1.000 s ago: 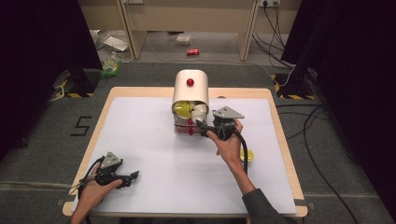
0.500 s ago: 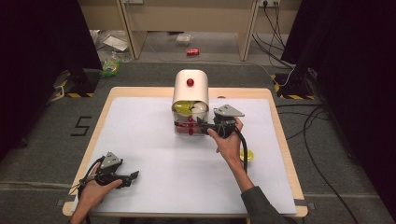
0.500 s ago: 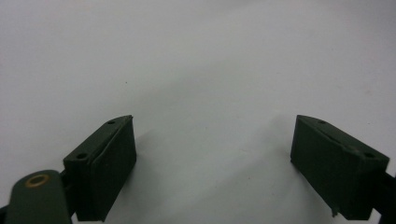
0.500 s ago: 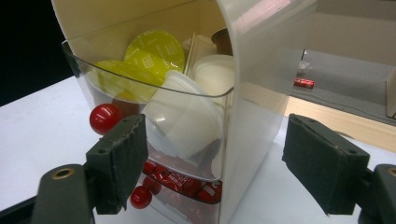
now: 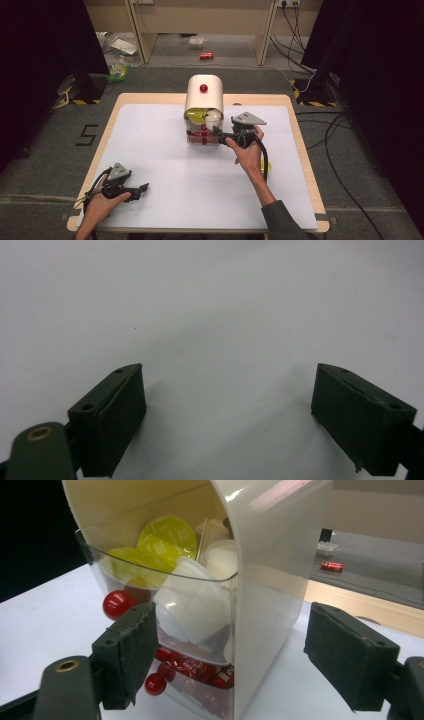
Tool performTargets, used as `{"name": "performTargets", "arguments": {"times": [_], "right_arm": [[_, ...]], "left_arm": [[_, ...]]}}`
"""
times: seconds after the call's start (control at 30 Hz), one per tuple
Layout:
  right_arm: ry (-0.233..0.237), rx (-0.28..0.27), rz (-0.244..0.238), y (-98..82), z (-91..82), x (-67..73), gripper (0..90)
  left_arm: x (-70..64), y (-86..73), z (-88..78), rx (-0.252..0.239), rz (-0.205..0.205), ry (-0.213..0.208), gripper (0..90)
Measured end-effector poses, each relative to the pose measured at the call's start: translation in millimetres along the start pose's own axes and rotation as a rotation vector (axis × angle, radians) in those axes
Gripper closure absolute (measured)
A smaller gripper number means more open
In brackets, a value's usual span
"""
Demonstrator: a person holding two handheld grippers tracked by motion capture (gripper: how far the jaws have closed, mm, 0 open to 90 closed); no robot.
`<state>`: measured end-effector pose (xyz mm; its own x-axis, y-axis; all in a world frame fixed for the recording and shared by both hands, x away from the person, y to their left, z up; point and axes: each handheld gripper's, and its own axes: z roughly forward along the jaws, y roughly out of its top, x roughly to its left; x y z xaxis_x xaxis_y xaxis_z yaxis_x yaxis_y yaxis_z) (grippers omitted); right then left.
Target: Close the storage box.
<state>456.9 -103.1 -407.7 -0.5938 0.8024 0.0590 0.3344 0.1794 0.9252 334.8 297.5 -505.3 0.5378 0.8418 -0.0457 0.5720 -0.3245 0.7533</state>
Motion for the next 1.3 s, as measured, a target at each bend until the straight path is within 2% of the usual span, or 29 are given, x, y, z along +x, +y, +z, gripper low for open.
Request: {"name": "performTargets", "arguments": {"times": [0.4,1.07,1.3], "right_arm": [[-0.003,0.006,-0.005,0.1,-9.8,-1.8,21.9],[-0.040,0.022,-0.005,-10.4,-30.7,-16.8,22.1],[-0.039,0.026,-0.003,-12.3,-35.1,-17.4,22.1]], "left_arm": [[0.0,0.0,0.0,0.000,0.000,0.000,13.7],[0.0,0.0,0.0,-0.001,-0.001,0.000,13.7],[0.2,0.0,-0.3,-0.002,0.002,0.005,13.7]]}}
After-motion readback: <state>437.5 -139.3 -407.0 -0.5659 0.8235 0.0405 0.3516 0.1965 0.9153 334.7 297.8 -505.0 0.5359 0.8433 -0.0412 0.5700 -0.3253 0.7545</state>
